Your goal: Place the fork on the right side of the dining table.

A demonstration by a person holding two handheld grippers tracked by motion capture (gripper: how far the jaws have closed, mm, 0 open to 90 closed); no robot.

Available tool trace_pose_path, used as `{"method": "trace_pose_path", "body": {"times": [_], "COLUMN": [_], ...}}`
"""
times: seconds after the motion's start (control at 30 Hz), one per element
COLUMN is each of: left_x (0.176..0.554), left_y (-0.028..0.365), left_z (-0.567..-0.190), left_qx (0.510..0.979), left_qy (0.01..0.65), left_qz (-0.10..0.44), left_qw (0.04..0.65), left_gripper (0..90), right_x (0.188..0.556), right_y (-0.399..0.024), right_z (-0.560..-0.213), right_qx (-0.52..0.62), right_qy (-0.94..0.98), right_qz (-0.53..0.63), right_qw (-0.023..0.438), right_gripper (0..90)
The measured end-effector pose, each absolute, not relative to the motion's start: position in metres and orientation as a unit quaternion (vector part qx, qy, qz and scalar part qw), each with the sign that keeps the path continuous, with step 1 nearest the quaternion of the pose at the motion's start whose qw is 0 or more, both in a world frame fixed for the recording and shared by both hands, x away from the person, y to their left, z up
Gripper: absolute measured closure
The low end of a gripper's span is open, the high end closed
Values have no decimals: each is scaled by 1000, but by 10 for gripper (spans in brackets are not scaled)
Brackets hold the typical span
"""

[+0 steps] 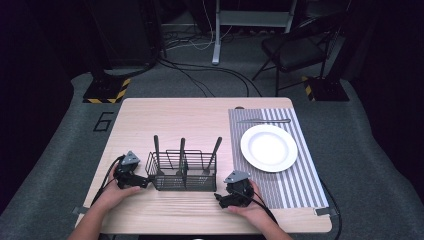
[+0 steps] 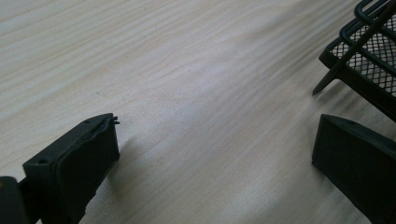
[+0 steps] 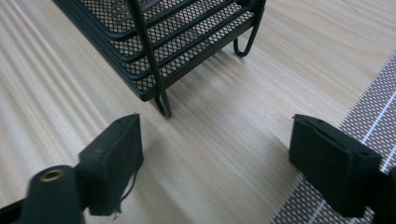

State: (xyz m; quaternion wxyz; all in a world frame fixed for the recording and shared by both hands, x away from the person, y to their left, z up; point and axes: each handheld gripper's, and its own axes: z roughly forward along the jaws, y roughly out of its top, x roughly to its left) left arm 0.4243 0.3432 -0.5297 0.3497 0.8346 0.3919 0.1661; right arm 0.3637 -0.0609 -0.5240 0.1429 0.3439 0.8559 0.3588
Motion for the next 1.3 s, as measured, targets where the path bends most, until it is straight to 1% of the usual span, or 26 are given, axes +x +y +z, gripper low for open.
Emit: {"method": "trace_pose_path", "body": {"times": [0.03, 0.23, 0.3, 0.47, 0.63, 0.9, 1.3], "left_x": [424, 424, 424, 424, 424, 424, 424], "left_y": [343, 343, 343, 343, 343, 343, 343], "left_z": [-530, -530, -530, -530, -530, -530, -530], "left_qx": [835, 835, 835, 835, 835, 836, 835], "left_qy": [392, 392, 391, 392, 391, 390, 391], "left_qz": [166, 165, 165, 165, 166, 168, 167], "left_qw": [350, 350, 349, 349, 348, 348, 348], "left_gripper": [3, 3, 3, 2, 2, 2, 2], "right_x": [363, 361, 360, 357, 357, 358, 369], "right_y": [-61, -62, -61, -62, -65, -75, -86], "right_z": [-523, -517, -514, -504, -493, -472, -442], "right_qx": [345, 336, 337, 326, 334, 341, 347], "right_qy": [856, 861, 862, 861, 857, 850, 838], "right_qz": [360, 360, 359, 367, 377, 390, 405], "right_qw": [140, 129, 122, 131, 111, 102, 114], "right_gripper": [225, 250, 250, 250, 250, 263, 270]}}
